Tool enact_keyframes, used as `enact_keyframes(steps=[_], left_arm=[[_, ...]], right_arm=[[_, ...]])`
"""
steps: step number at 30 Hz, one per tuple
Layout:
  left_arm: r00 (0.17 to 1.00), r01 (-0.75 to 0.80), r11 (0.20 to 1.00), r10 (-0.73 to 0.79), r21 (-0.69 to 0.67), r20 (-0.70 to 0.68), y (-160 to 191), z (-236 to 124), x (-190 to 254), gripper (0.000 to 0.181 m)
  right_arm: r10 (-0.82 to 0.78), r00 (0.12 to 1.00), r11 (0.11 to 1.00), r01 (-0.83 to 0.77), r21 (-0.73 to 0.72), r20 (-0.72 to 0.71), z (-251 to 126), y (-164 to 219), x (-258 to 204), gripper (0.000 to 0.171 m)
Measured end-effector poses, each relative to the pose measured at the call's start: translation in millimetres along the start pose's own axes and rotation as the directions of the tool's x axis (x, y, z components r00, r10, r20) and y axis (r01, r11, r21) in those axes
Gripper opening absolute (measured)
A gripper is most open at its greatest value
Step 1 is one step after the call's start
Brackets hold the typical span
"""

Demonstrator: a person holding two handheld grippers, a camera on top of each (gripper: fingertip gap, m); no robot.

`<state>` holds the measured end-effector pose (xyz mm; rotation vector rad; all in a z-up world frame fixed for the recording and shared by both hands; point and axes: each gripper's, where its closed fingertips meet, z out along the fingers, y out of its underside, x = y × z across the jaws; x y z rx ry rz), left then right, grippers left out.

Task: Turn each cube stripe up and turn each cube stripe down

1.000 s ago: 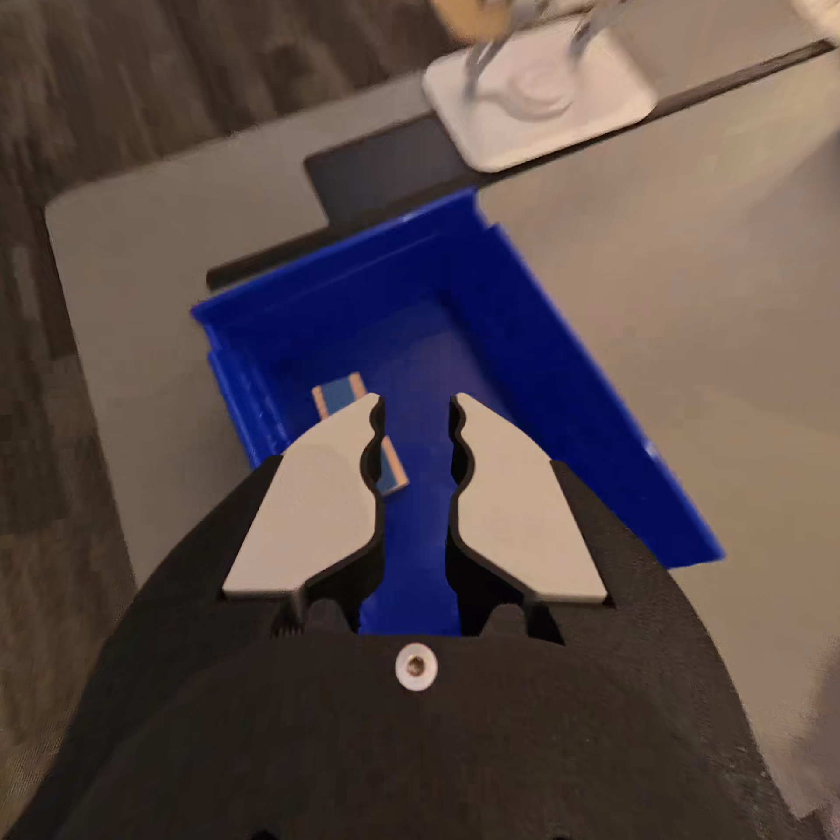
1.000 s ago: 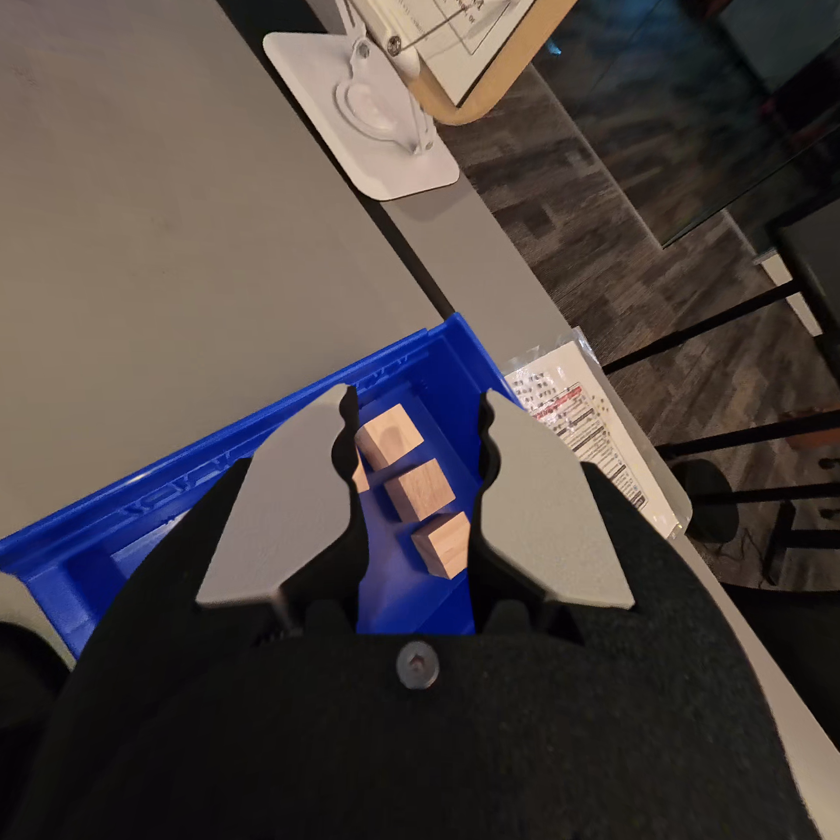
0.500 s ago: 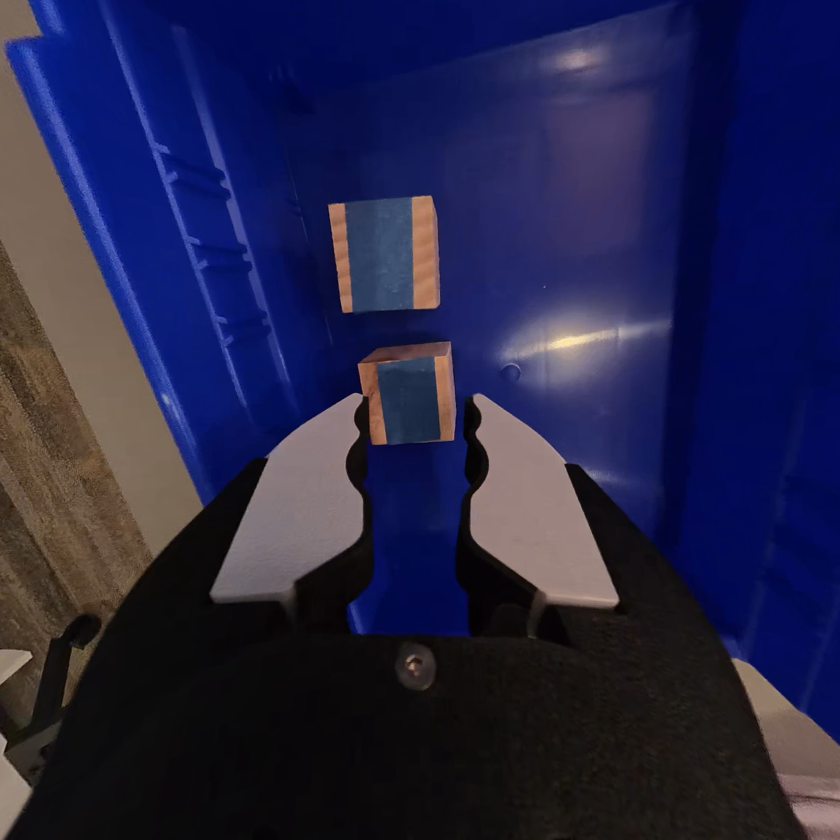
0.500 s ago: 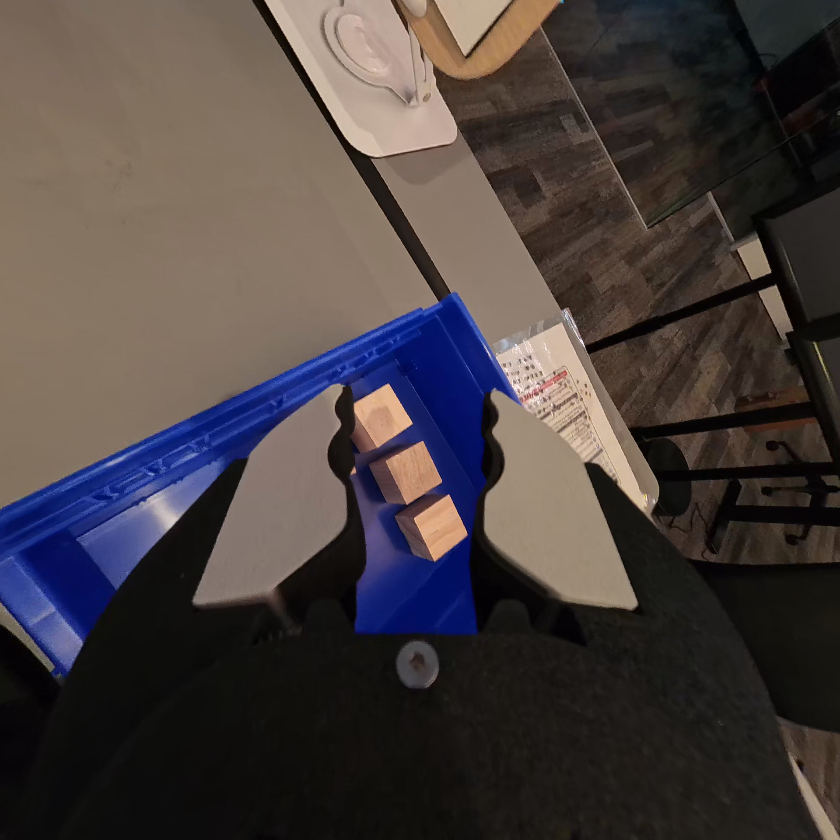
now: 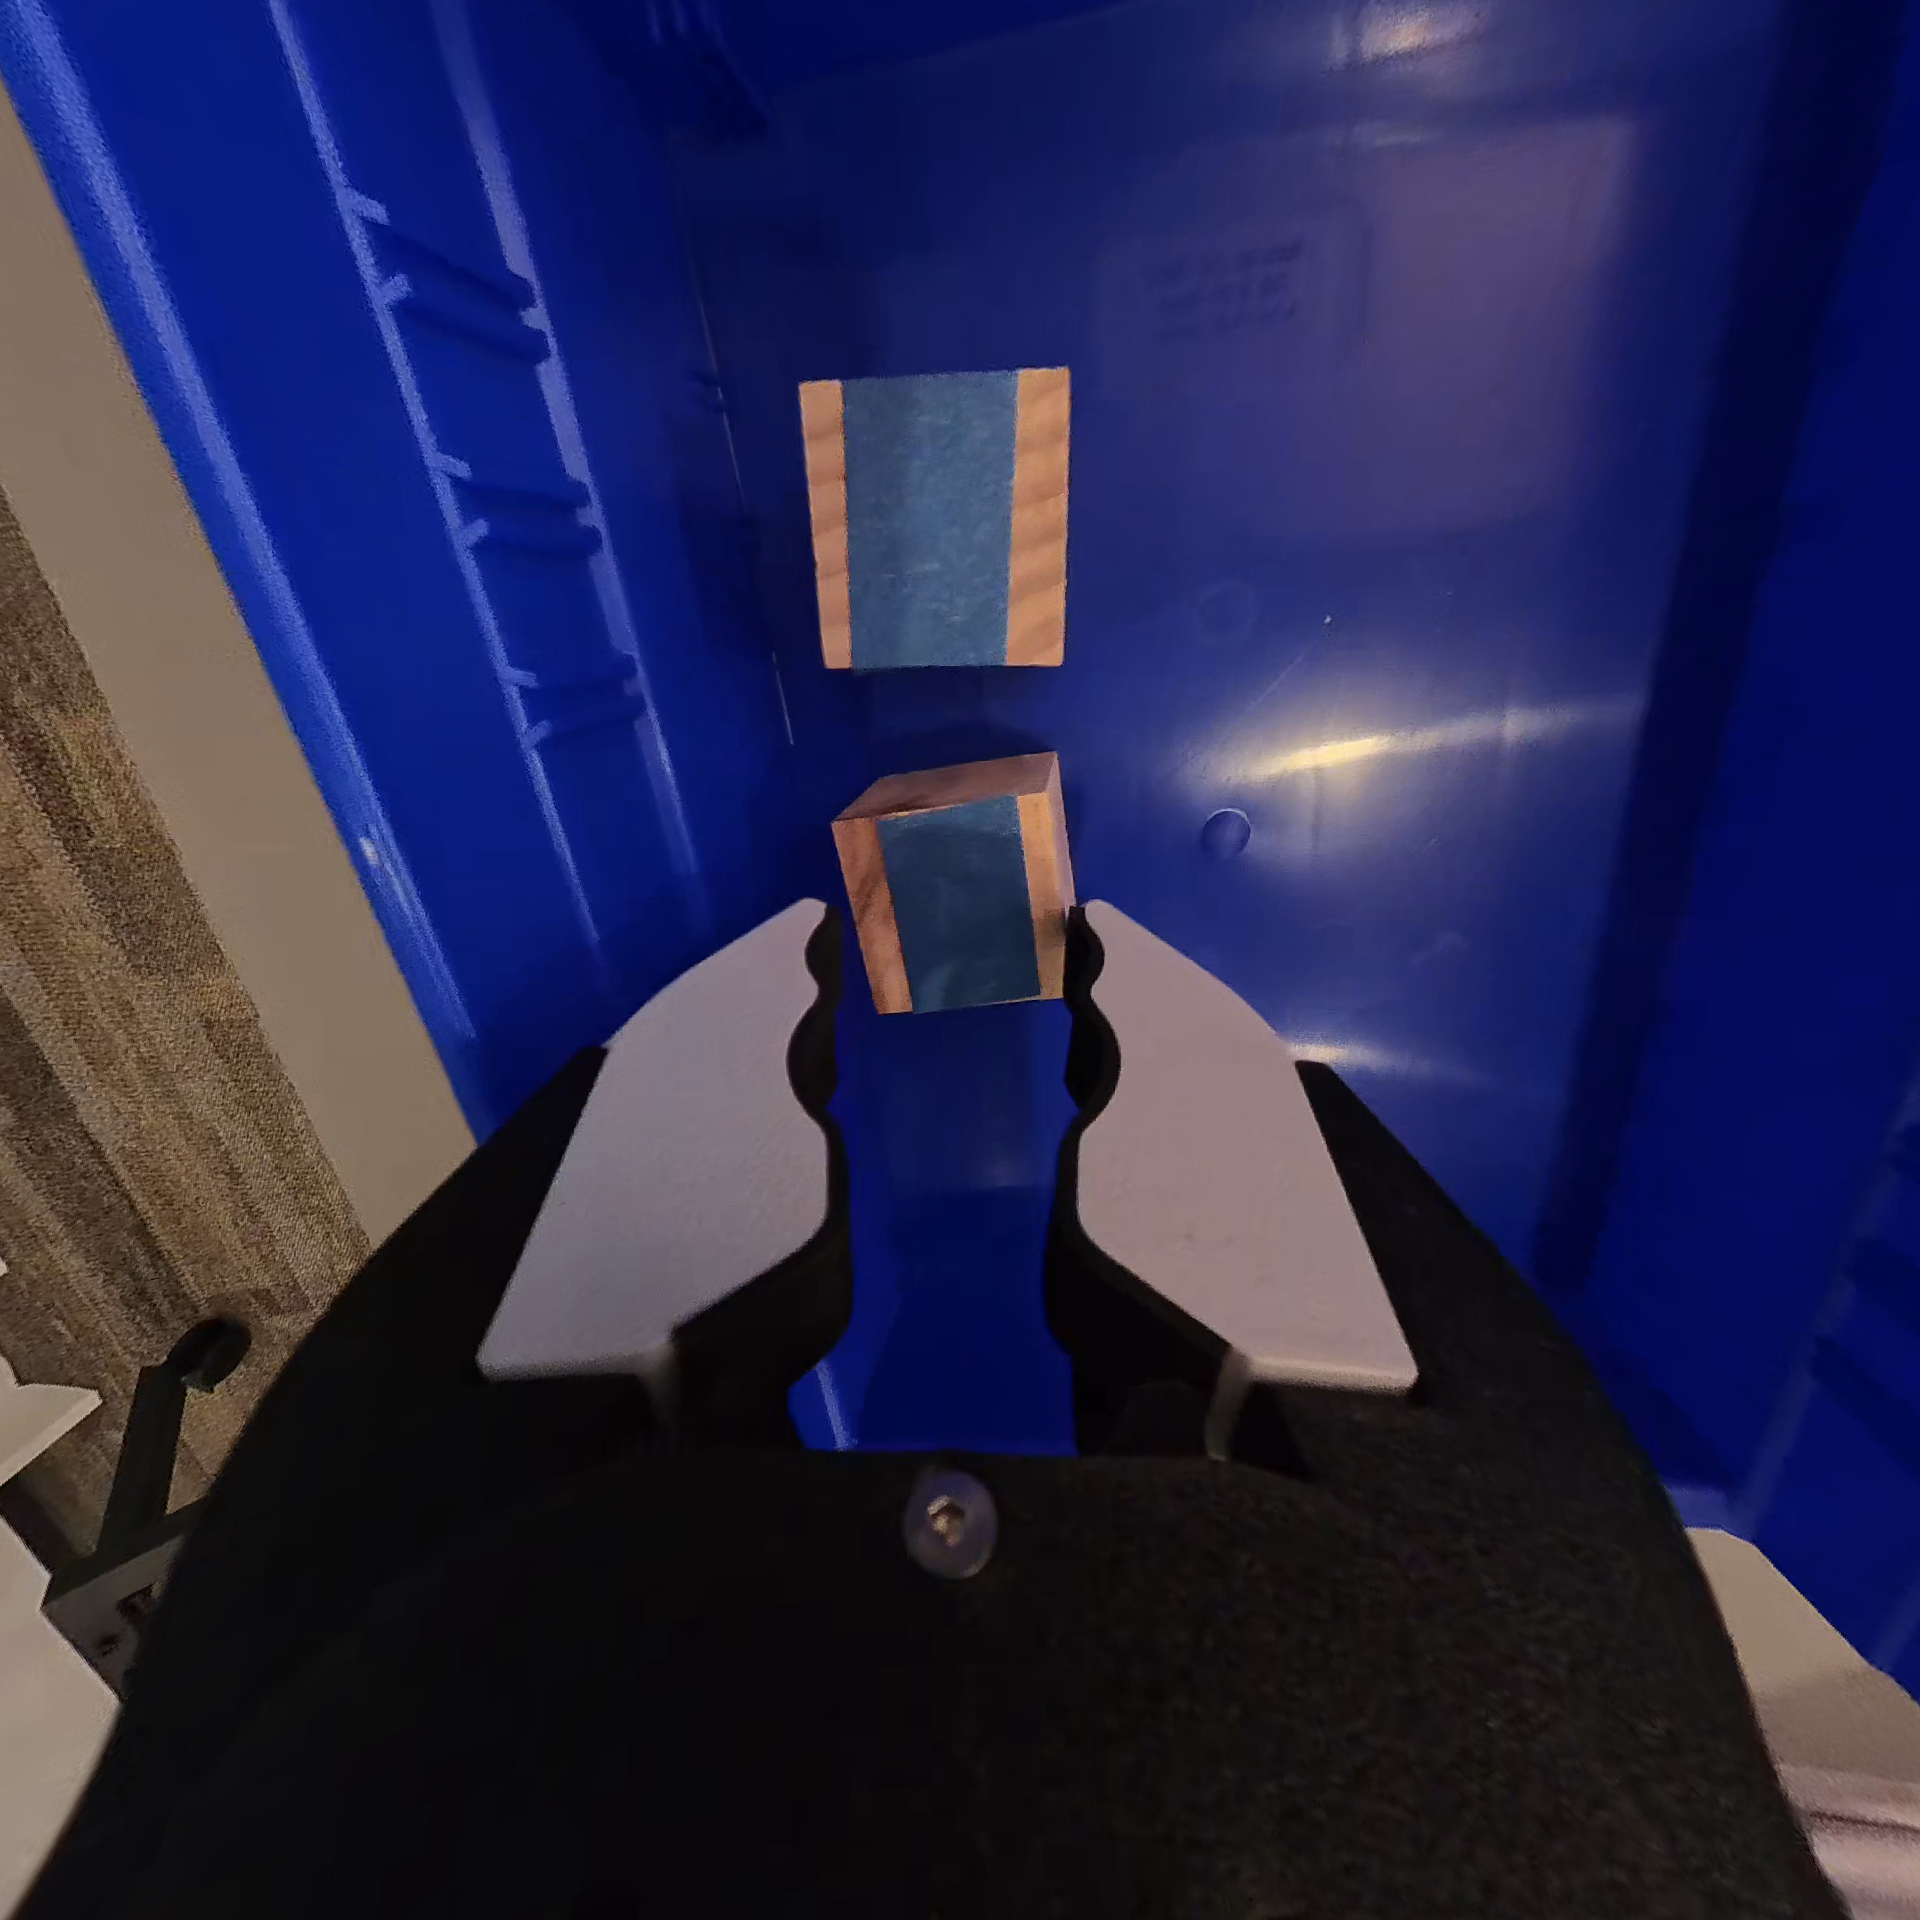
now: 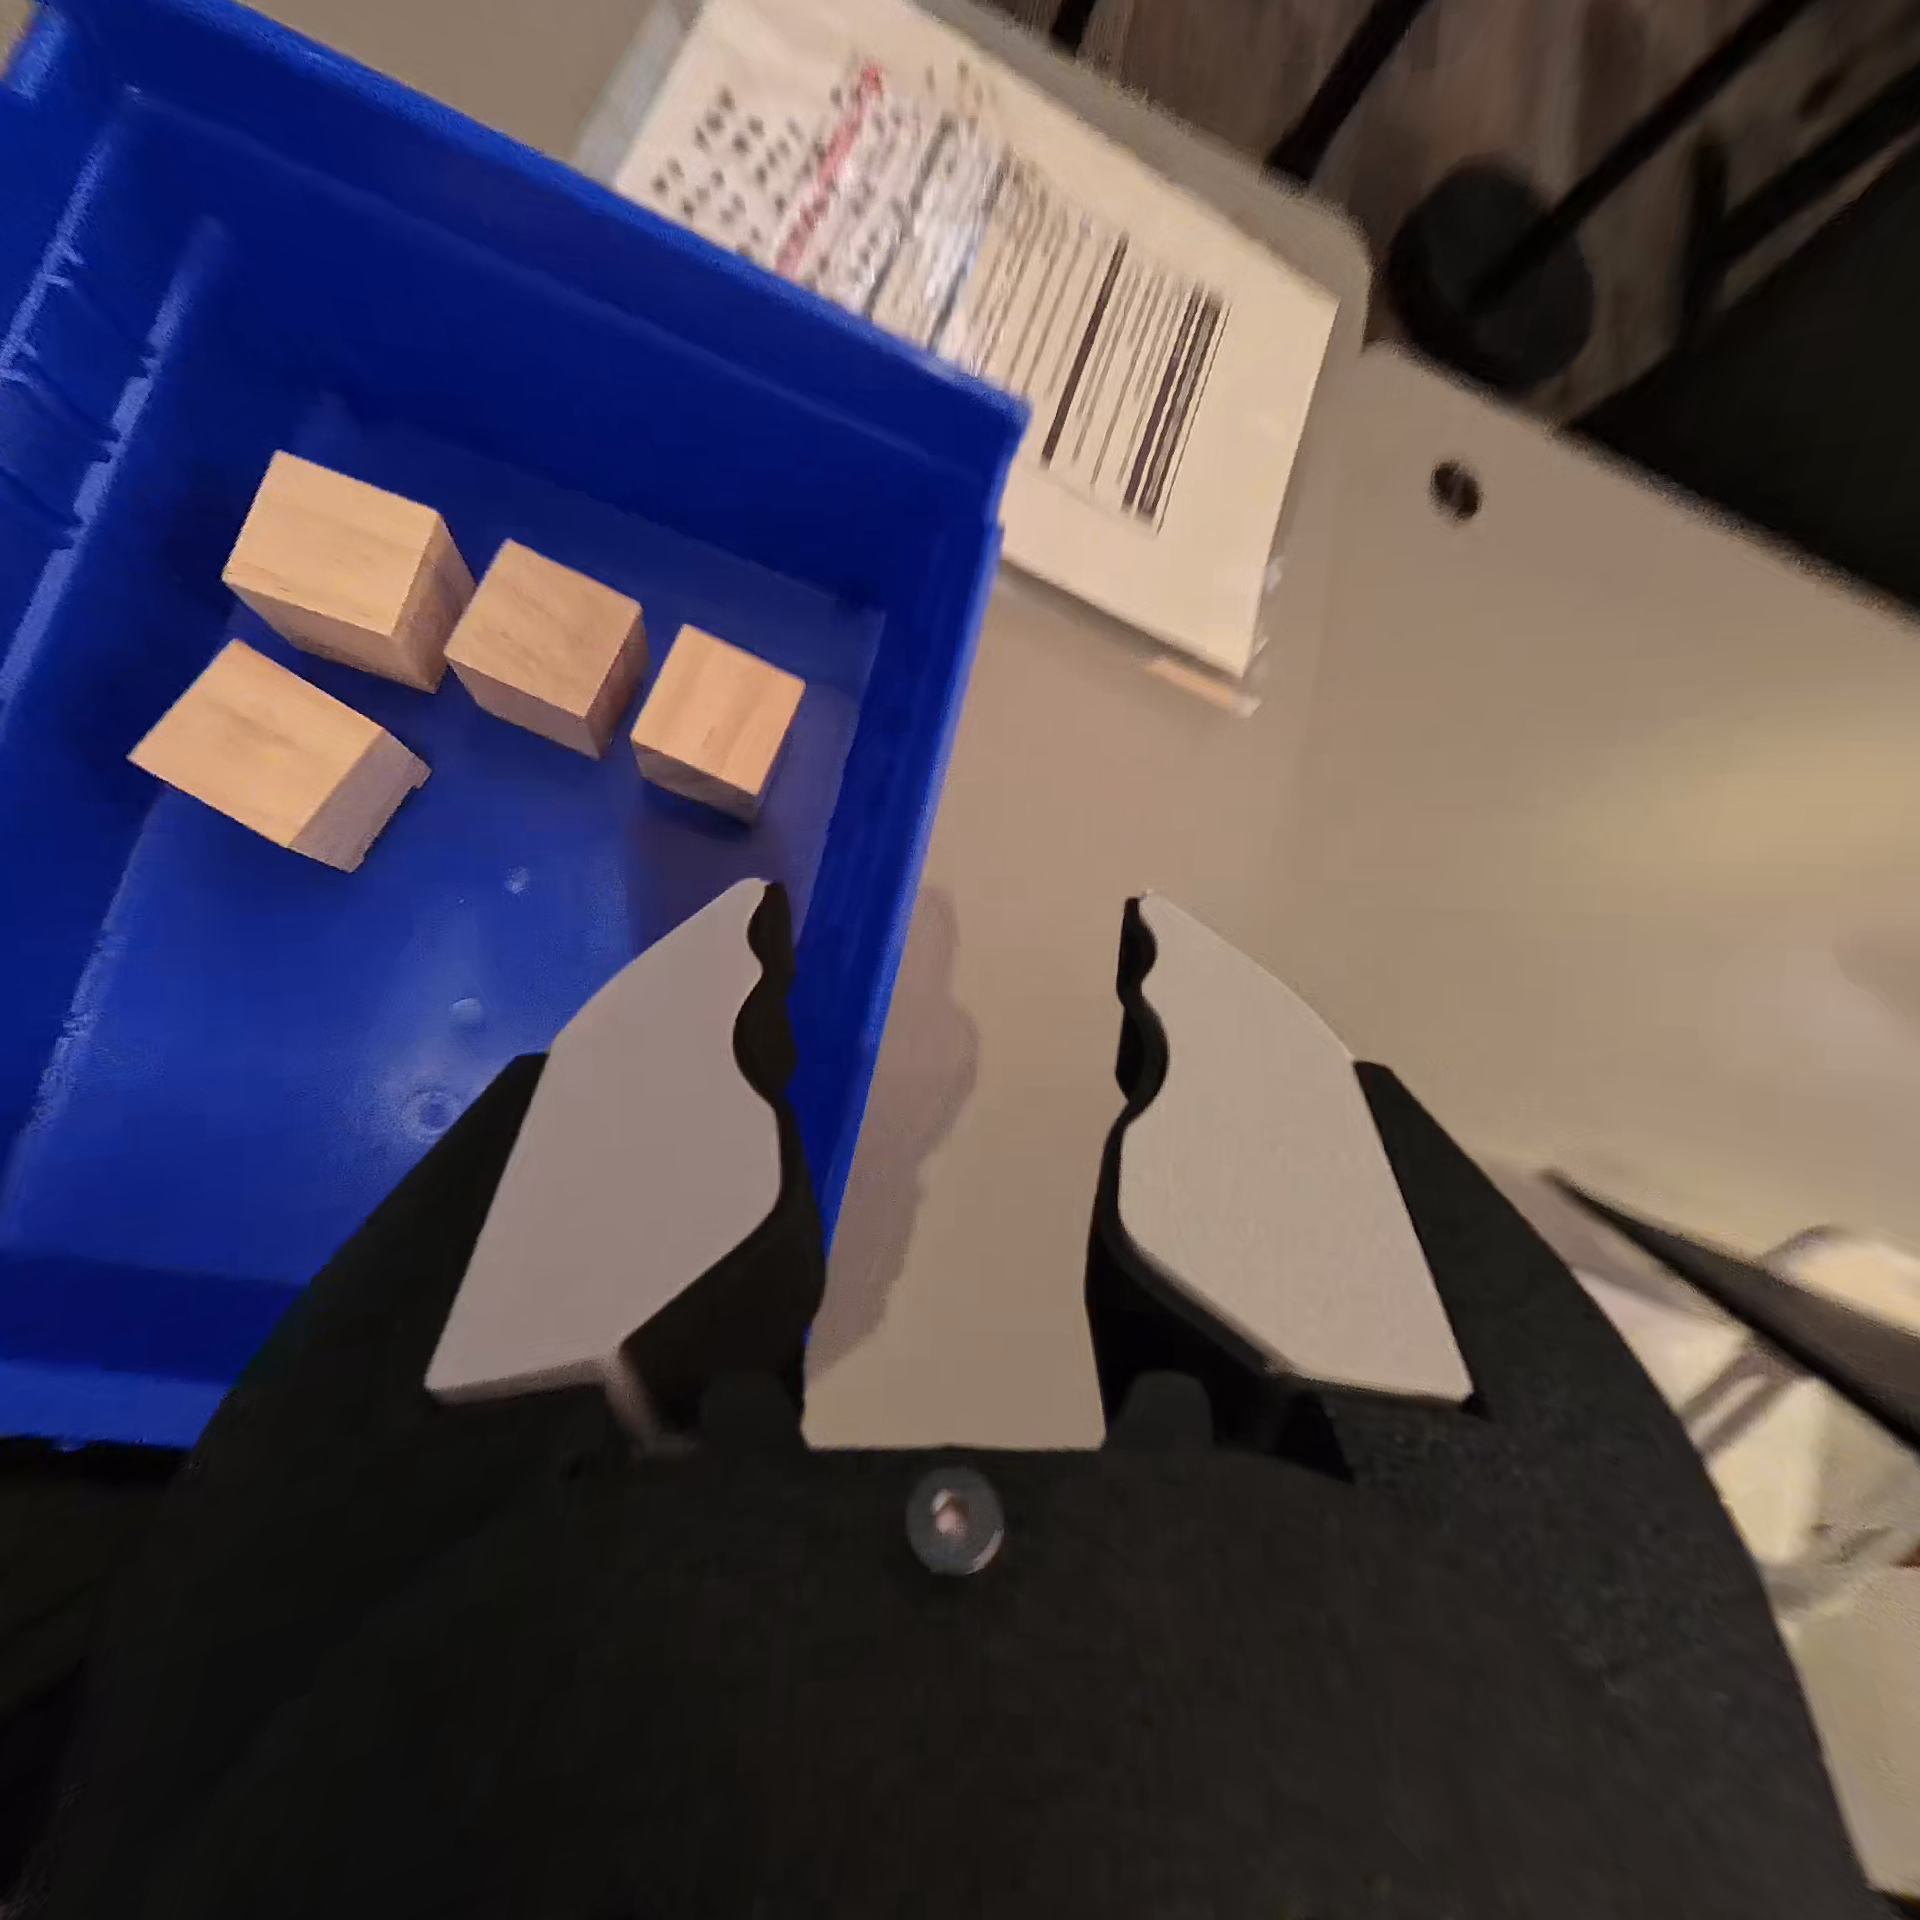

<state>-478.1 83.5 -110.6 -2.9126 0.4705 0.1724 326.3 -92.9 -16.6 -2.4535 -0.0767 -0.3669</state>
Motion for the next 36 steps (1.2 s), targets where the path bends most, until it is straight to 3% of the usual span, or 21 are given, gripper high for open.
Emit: enact_keyframes(steps=[6, 8, 10, 11, 24, 32, 36], left_arm=[[1.000, -0.004, 0.999, 0.004, -0.045, 0.004, 4, 9, 0, 0.044], [1.000, -0.008, 0.999, 0.009, -0.045, 0.011, 3, 9, 0, 0.043], [1.000, -0.024, 0.999, 0.024, -0.042, 0.016, 2, 9, 2, 0.042], [0.999, -0.031, 0.999, 0.032, -0.040, 0.021, 1, 9, 3, 0.042], [0.997, -0.067, 0.997, 0.068, -0.039, 0.041, -2, 12, 4, 0.043], [0.996, -0.072, 0.996, 0.074, -0.049, 0.042, -2, 16, 3, 0.045], [0.996, -0.073, 0.996, 0.075, -0.058, 0.040, -2, 16, 3, 0.044]], right_arm=[[0.222, 0.957, 0.965, -0.187, -0.186, 0.189, 41, 37, -15, 0.057], [0.258, 0.942, 0.946, -0.200, -0.257, 0.215, 49, 47, -21, 0.042], [0.262, 0.928, 0.939, -0.181, -0.292, 0.264, 51, 51, -30, 0.011], [0.252, 0.927, 0.941, -0.169, -0.292, 0.277, 52, 50, -33, 0.006], [0.117, 0.954, 0.955, -0.031, -0.296, 0.276, 49, 48, -42, 0.007], [0.157, 0.938, 0.953, -0.062, -0.297, 0.308, 49, 46, -49, 0.006], [0.187, 0.950, 0.959, -0.121, -0.258, 0.250, 43, 37, -37, 0.019]])
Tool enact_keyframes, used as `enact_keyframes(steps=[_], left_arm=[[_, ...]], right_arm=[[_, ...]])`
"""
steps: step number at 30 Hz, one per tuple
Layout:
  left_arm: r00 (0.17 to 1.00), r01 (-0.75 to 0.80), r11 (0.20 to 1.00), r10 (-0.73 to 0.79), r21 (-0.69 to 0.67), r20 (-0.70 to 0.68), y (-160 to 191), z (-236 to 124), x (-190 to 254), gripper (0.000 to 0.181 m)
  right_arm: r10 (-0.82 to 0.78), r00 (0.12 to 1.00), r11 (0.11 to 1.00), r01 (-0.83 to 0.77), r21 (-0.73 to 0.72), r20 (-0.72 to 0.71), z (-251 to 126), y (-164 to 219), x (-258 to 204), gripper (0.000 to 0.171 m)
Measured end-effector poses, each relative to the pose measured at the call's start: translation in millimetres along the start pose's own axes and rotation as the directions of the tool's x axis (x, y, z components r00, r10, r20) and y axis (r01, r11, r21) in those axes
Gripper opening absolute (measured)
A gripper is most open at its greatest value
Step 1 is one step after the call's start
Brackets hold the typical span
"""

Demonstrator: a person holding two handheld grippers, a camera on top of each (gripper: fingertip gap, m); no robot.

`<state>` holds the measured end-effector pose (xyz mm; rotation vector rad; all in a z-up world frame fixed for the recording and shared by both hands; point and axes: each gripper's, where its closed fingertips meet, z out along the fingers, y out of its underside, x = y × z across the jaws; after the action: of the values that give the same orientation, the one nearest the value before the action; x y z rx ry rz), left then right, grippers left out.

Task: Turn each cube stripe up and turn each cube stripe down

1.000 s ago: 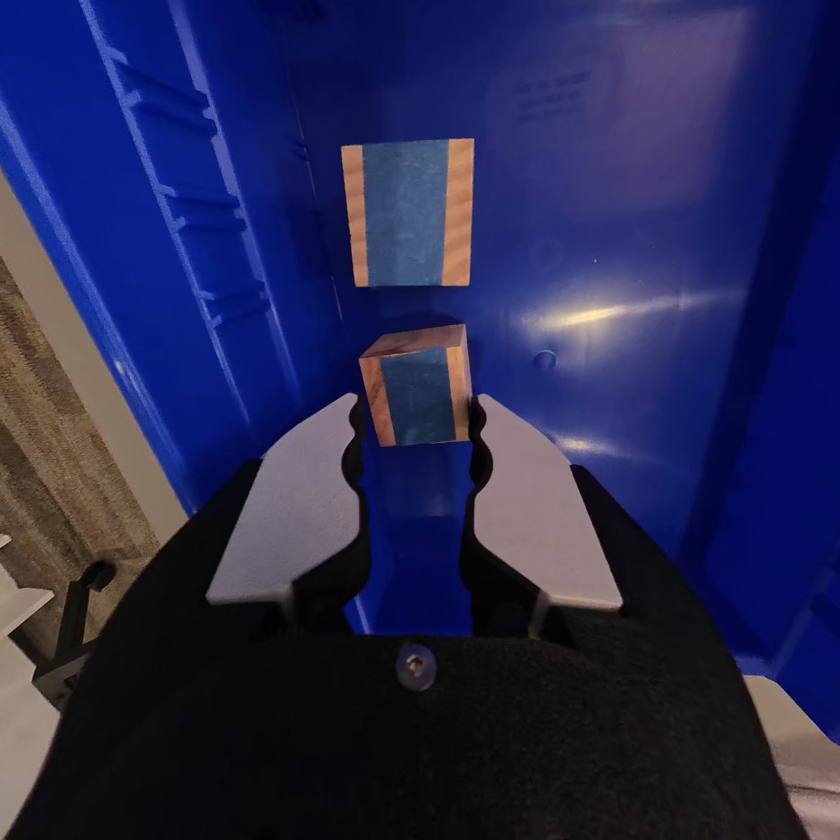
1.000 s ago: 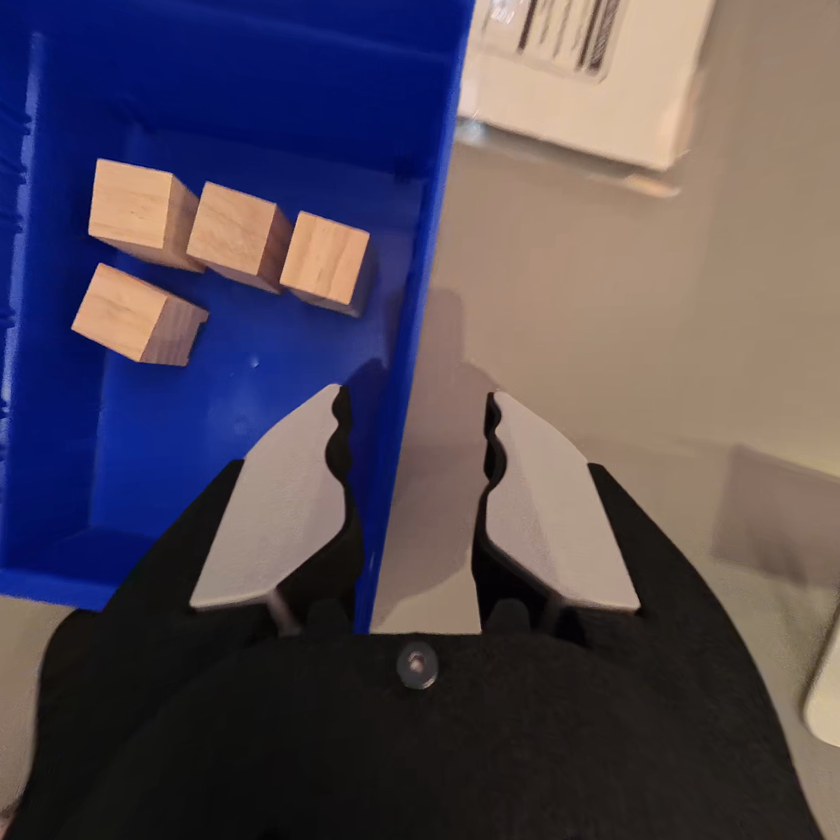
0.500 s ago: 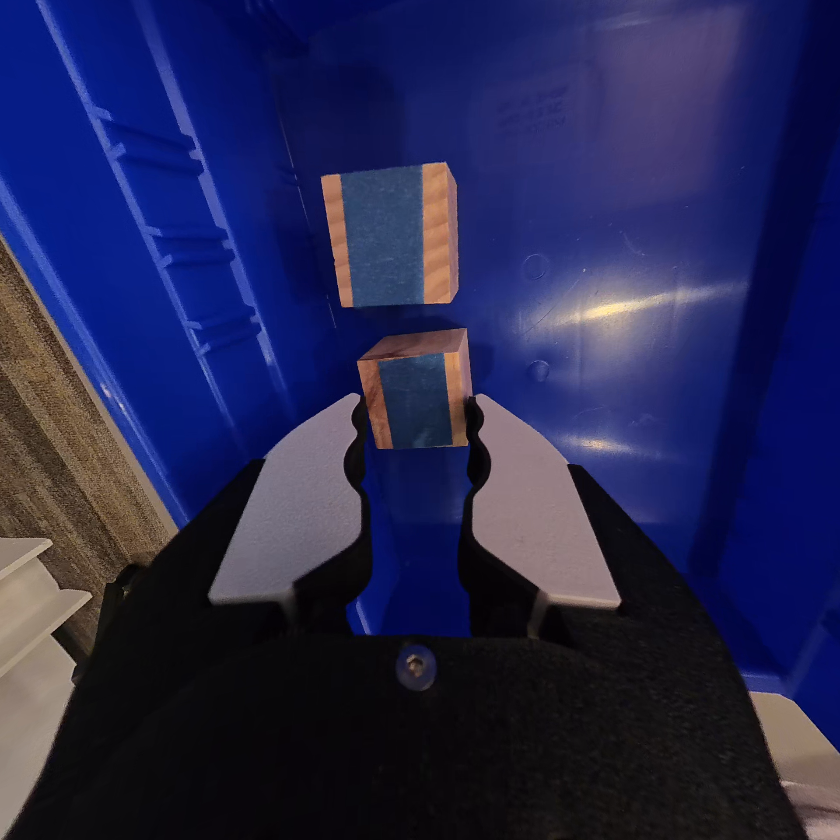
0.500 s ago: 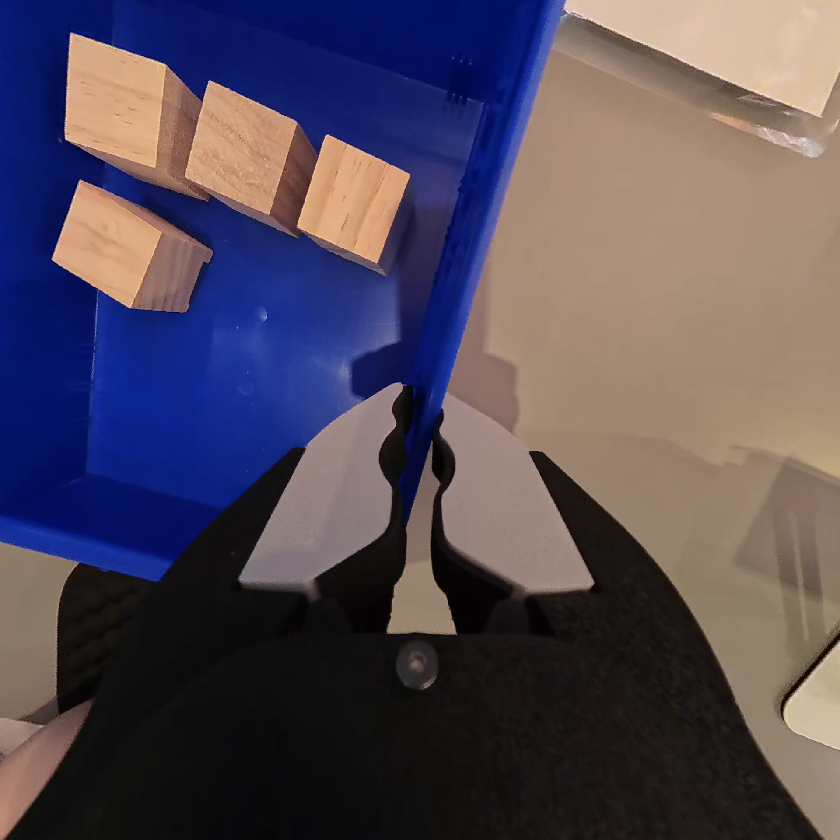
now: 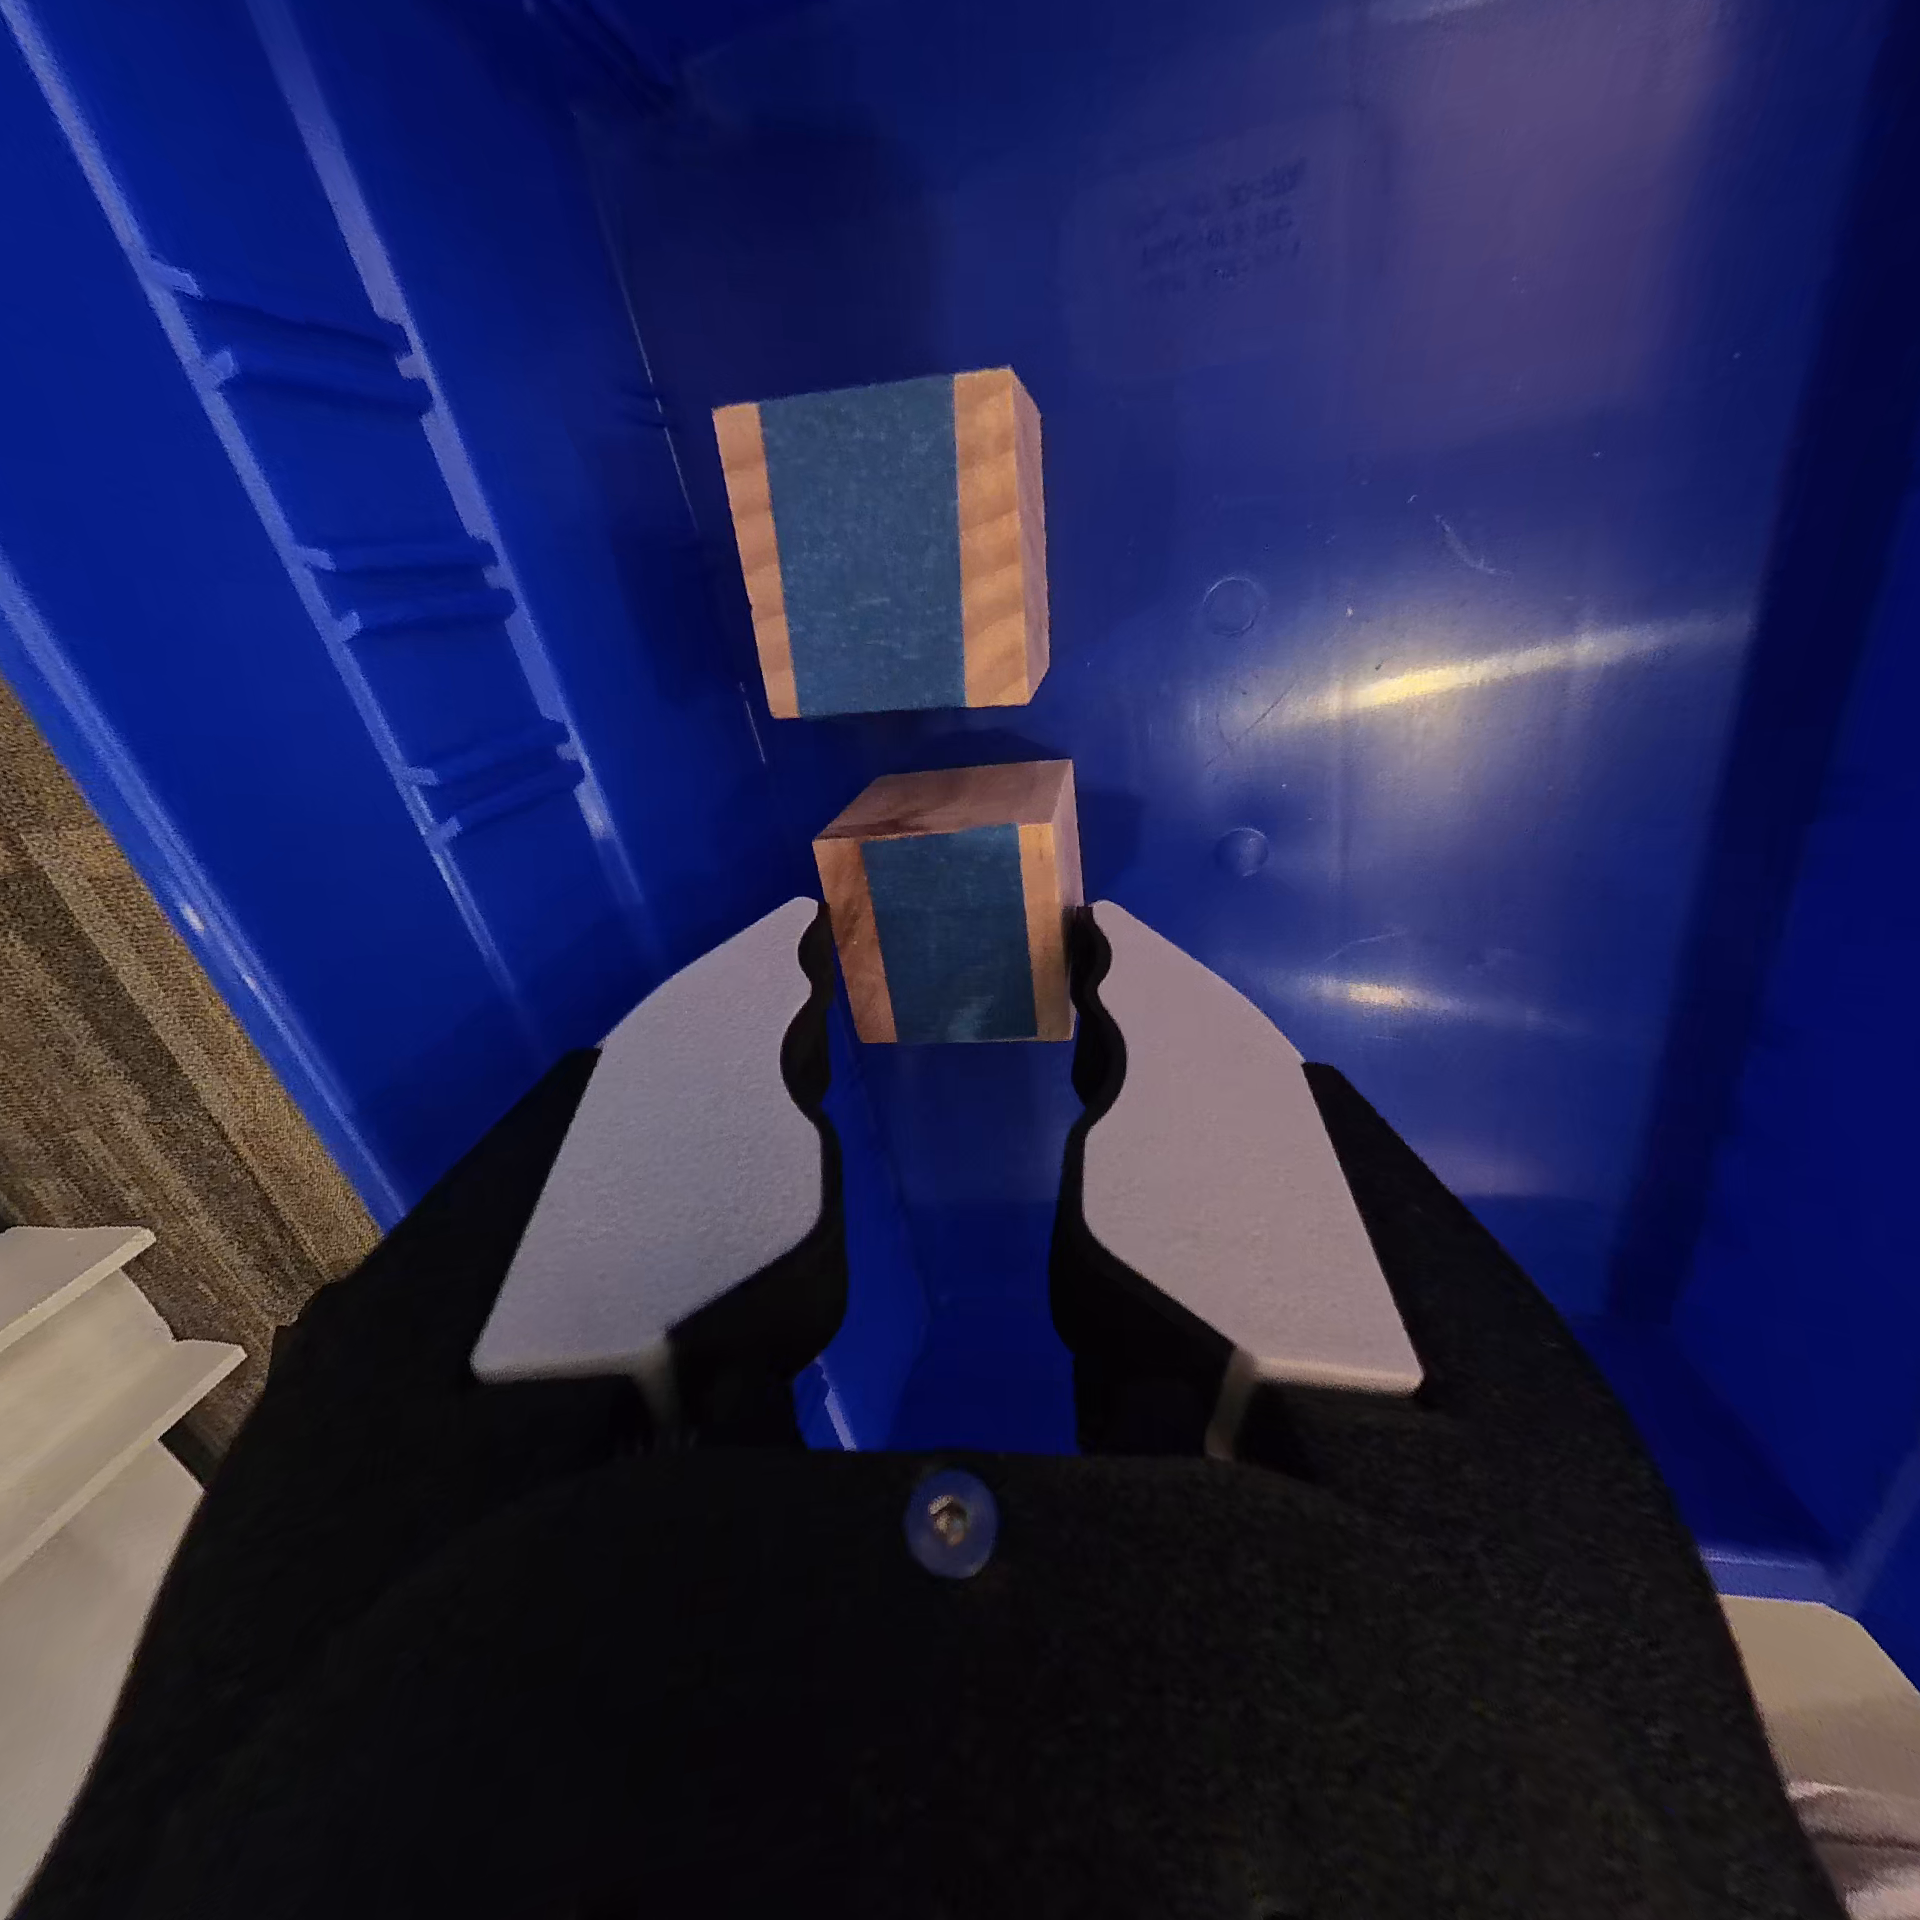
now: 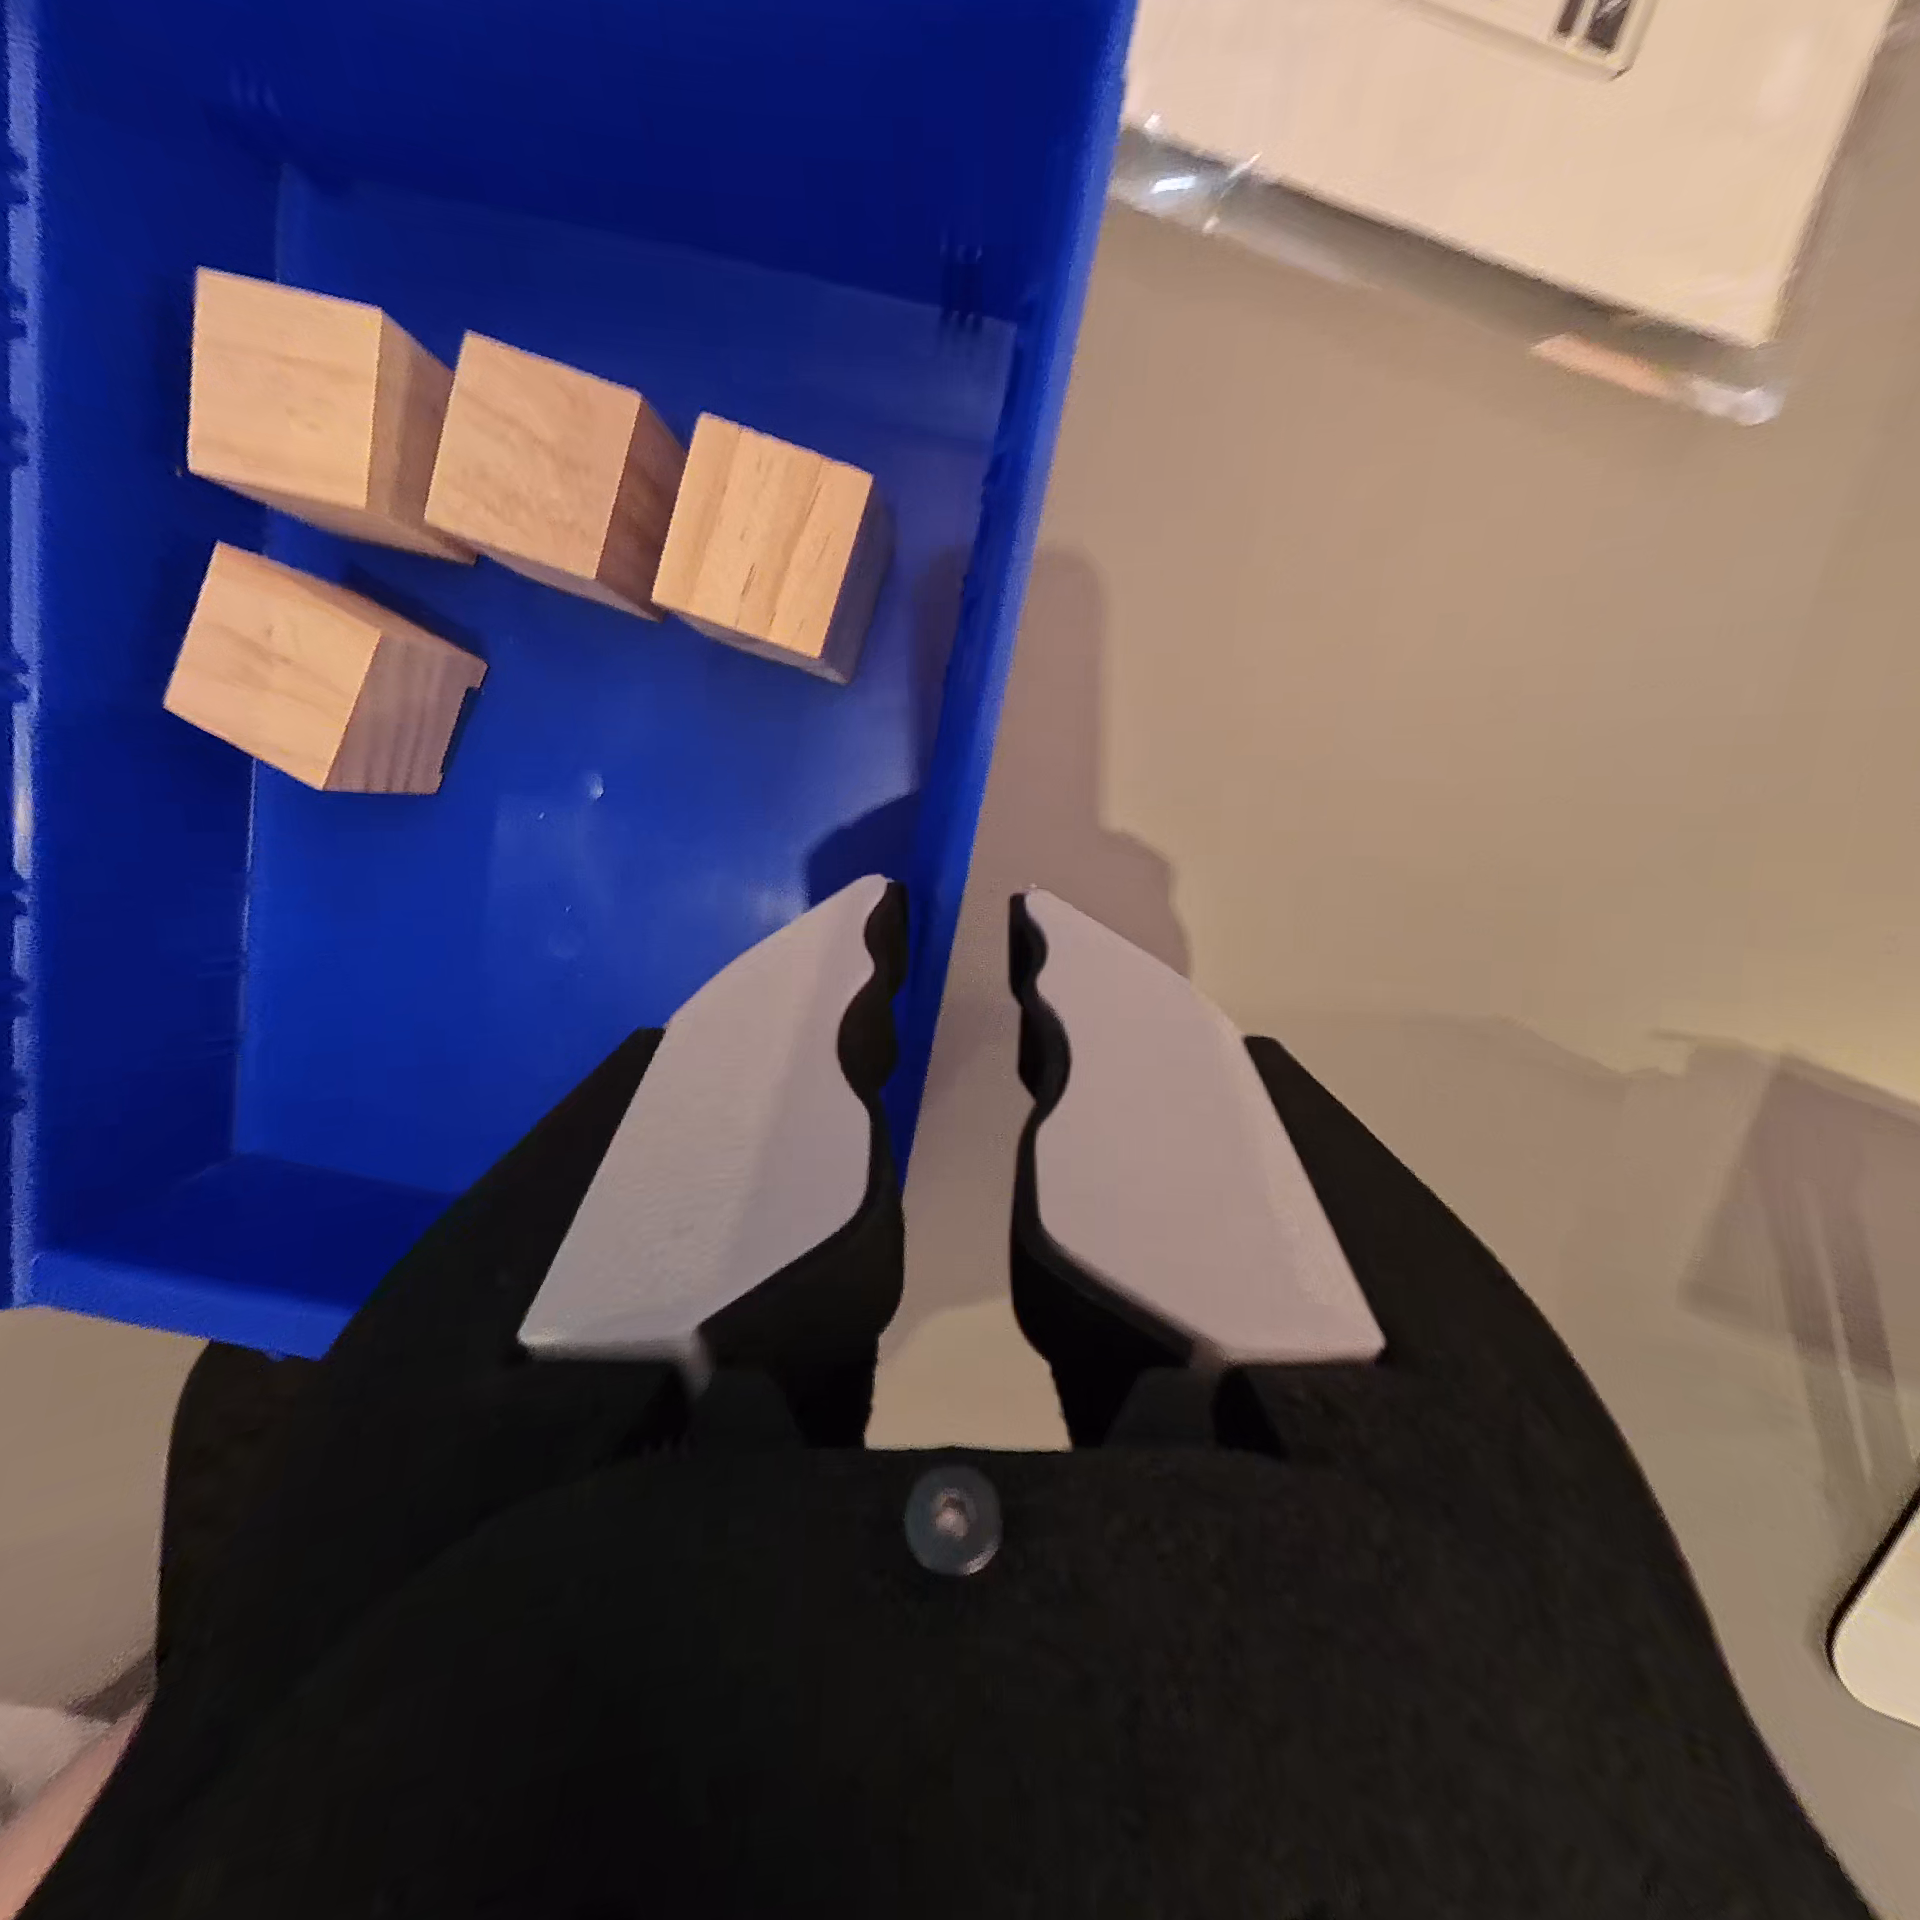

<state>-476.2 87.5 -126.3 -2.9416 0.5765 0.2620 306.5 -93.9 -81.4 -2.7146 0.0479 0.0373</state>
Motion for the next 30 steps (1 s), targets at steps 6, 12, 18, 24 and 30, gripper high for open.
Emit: enact_keyframes(steps=[6, 12, 18, 24, 30], left_arm=[[0.997, -0.004, 1.000, 0.003, -0.010, -0.082, 3, -6, 9, 0.044], [0.982, -0.030, 0.982, 0.064, 0.188, -0.178, -5, -56, 23, 0.044], [0.807, -0.117, 0.748, 0.454, 0.653, -0.376, -19, -177, 118, 0.044], [0.491, -0.083, 0.590, 0.726, 0.803, -0.482, -13, -234, 238, 0.044], [0.258, -0.018, 0.659, 0.730, 0.752, -0.633, -7, -234, 291, 0.043]], right_arm=[[0.003, 0.992, 0.986, 0.018, 0.166, -0.125, -37, -25, 6, 0.034], [-0.197, 0.956, 0.869, 0.273, 0.414, -0.216, -91, -78, -47, 0.033], [-0.702, 0.707, 0.433, 0.524, 0.734, -0.091, -127, -121, -251, 0.039], [-0.945, 0.307, 0.034, 0.442, 0.896, -0.116, -122, -74, -433, 0.060], [-0.915, 0.295, -0.114, 0.466, 0.877, -0.276, -96, -62, -474, 0.062]])
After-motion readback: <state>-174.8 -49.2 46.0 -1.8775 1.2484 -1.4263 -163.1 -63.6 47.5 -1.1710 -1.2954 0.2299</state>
